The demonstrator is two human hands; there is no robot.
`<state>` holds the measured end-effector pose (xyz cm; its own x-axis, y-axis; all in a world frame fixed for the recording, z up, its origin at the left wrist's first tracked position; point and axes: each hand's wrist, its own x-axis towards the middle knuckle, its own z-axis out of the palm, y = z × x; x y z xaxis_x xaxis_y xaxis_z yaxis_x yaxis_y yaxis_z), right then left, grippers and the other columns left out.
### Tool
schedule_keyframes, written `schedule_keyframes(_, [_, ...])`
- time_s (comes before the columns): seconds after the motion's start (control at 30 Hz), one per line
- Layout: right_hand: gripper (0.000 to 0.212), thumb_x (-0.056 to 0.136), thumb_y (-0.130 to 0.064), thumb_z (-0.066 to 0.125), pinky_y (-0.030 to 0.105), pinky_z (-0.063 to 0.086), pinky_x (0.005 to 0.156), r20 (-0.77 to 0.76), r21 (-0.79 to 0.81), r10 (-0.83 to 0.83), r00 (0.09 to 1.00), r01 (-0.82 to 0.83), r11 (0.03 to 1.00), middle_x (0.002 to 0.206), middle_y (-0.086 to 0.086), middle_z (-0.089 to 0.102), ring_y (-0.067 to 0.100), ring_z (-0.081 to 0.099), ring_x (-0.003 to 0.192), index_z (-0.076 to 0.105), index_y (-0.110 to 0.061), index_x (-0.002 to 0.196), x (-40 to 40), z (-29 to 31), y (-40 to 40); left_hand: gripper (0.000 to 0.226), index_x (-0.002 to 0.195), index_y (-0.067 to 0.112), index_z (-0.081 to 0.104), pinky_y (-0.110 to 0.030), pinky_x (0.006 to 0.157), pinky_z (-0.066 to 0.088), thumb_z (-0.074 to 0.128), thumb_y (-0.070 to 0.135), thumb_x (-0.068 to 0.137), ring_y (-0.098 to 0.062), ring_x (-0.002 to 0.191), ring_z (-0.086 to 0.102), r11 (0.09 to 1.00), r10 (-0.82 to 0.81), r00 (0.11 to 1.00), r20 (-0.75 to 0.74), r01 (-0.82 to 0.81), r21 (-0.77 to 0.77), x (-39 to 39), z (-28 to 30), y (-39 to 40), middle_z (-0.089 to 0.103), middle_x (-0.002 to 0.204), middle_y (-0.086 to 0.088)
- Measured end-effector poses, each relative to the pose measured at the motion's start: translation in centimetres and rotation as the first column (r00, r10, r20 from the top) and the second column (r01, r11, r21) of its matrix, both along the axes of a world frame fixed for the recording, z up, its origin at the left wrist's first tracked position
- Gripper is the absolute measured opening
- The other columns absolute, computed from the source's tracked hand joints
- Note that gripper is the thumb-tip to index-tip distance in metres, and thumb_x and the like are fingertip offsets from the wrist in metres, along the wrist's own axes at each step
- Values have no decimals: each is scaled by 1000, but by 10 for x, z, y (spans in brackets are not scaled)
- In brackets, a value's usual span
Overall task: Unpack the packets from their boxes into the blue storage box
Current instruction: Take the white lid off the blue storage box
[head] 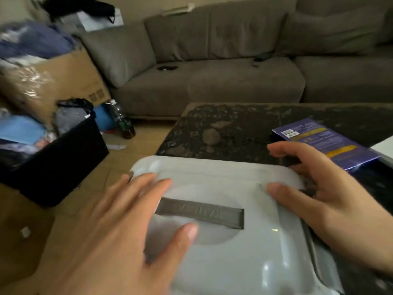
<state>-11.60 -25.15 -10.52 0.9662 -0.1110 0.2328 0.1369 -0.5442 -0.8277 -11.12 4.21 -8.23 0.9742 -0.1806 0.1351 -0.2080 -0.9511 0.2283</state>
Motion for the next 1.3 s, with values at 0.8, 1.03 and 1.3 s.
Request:
schedule_keyframes(0.8, [50, 105, -23, 33, 34, 43, 96, -371, -668, -428, 824, 84, 739, 131, 12, 59, 28, 58, 115, 21, -3, 149, -63, 45, 28, 39, 92, 12, 54, -36, 72, 50, 29, 38, 106, -21, 78, 61, 957, -9, 967, -256, -66, -283, 34, 13, -28, 59, 86, -7])
schedule_keyframes(1.03, [31, 103, -22, 36, 33, 46, 86, -384, -658, -423, 821, 78, 749, 119, 11, 62, 26, 61, 102, 40, -9, 131, -61, 46, 26, 30, 108, 8, 57, -33, 65, 47, 34, 28, 105, -25, 85, 61, 994, -26, 977, -212, 2, -111, 39, 15, -30, 55, 90, -6])
schedule_keyframes(1.3, [33, 104, -18, 34, 36, 50, 96, -411, -367, -372, 832, 223, 903, 127, 7, 61, 22, 60, 106, 50, -20, 133, -75, 38, 15, 41, 136, 5, 48, -33, 84, 45, 29, 27, 108, -18, 92, 55, 874, -34, 884, -465, -200, -443, 45, 13, -11, 56, 111, -8])
